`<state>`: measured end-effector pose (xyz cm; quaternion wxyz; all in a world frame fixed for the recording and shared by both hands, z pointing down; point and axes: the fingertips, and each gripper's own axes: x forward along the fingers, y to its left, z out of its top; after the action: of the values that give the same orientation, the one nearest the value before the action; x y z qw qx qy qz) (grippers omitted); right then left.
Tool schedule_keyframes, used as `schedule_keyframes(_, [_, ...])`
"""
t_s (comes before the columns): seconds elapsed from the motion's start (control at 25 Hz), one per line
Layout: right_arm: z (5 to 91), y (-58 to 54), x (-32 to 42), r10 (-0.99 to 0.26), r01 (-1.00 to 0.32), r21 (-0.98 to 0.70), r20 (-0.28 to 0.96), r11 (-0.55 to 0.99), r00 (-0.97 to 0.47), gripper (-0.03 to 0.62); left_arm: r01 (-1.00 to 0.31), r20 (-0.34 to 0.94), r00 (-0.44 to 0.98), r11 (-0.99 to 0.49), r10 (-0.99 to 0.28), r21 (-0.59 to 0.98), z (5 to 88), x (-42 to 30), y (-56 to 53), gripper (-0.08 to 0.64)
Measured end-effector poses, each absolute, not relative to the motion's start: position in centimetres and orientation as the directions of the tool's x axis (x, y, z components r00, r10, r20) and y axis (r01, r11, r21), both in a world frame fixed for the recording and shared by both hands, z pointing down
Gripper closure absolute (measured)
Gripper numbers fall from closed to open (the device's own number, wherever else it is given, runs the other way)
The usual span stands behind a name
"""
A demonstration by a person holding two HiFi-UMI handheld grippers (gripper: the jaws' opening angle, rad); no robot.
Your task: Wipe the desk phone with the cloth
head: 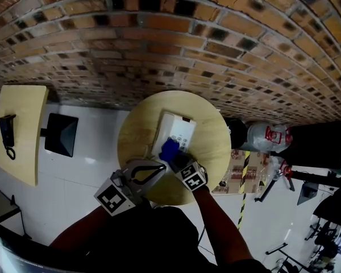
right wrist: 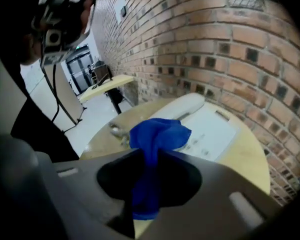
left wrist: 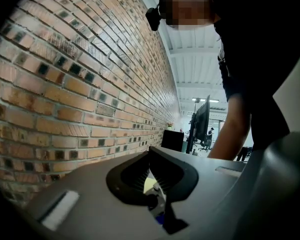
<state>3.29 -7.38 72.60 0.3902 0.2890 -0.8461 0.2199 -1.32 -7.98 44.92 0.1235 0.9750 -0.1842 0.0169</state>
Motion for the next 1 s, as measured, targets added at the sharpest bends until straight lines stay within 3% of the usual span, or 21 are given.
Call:
schedule_keyframes(0.2, [68.1,-20.2,3.7,-0.448,-0.711,-0.088,0.721,0.698,-0.529,0.508,-0.379,0.087,0.926,-0.9,-0.369,0.218,44.7,-1.8,-8.0,0.572])
schedule_keyframes(0.4, [70.0,-24.6,1.5,-0.372,-0.668,-0.083,0.777,0.739,-0.508,0.506,-0.395,0.09,0.919,-0.899,-0.385,0.187,44.6,-2.9,-8.0,0.572])
schedule_keyframes(0.6, [70.3,-17.3,-3.1,-0.315,-0.492,0.028,0.8,0.87,-0.512,0.506,-0.427,0.103,0.904,-0.878,-0.414,0.217,45.1,-4.1,-8.6,0.572])
schedule_keyframes(0.76, [73.8,-7.0,-5.3,-0.153,-0.38,-0.07,0.837,0.922,-0.526,0.506,-0.42,0.096,0.908,-0.875,-0.409,0.242,45.2,-4.0,-9.1,0.572])
schedule_keyframes(0.88, [75.8,-2.4,-4.0,-0.102,-0.41,-0.142,0.849,0.901,-0.519,0.506,-0.392,0.086,0.92,-0.89,-0.382,0.233,45.1,-3.1,-9.2,0.572])
schedule_keyframes(1.0, [74.8,-2.5,0.1,-0.19,-0.545,-0.152,0.833,0.824,-0.52,0.506,-0.358,0.077,0.934,-0.909,-0.349,0.212,45.0,-1.9,-9.1,0.572])
